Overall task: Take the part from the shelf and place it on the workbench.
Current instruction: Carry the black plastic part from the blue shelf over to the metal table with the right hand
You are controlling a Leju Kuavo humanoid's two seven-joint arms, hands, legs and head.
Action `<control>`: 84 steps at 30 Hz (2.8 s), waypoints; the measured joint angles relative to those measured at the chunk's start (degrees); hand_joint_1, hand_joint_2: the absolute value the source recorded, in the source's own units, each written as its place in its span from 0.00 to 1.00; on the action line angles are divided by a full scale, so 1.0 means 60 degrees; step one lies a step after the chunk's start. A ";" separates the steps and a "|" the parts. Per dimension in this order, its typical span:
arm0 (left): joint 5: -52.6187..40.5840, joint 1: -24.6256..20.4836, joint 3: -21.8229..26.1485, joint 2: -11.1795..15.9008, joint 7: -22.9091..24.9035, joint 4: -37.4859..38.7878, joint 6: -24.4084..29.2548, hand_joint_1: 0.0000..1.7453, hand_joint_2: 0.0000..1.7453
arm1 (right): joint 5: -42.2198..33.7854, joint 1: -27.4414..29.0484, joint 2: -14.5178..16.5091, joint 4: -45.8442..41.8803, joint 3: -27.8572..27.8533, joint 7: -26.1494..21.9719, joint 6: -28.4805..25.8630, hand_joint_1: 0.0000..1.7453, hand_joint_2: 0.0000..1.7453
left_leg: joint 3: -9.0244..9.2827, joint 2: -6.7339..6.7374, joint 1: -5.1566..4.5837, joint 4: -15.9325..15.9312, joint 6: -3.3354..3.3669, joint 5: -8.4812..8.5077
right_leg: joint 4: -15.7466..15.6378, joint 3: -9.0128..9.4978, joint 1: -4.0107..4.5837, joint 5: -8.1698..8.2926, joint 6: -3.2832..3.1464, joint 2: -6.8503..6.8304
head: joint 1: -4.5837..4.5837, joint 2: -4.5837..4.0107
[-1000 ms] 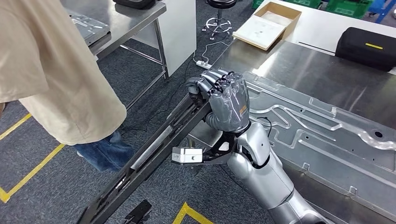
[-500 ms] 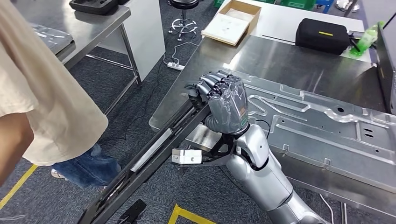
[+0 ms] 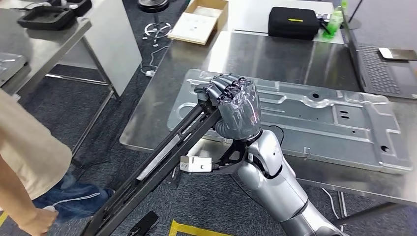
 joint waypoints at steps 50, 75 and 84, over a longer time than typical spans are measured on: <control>0.0003 0.0066 0.0015 0.0119 -0.0100 0.0000 0.0033 0.00 1.00 | 0.0006 0.0127 -0.0015 0.0245 0.0000 0.0051 0.0085 1.00 1.00 | 0.1047 -0.0017 -0.0073 -0.2784 0.0457 0.1508 | 0.2386 -0.1042 -0.0111 -0.1081 0.0485 -0.0371 | 0.0001 0.0000; 0.0071 0.0101 0.0012 0.0153 -0.0414 0.0000 0.0000 0.00 1.00 | -0.0366 0.0004 -0.0003 0.0589 0.0000 -0.0012 0.0231 1.00 1.00 | 0.0869 0.0077 -0.0176 -0.2727 0.0436 0.1615 | 0.0290 0.0223 0.0078 -0.0570 0.0232 -0.0803 | 0.0000 0.0000; 0.0074 0.0111 0.0011 0.0155 -0.0463 0.0000 0.0001 0.00 1.00 | -0.0339 0.0014 -0.0033 0.0675 0.0000 0.0003 0.0219 1.00 1.00 | 0.0809 -0.0696 -0.0096 -0.2596 0.0390 0.1617 | 0.0771 0.0060 -0.0213 -0.0565 0.0464 -0.0071 | 0.0001 0.0000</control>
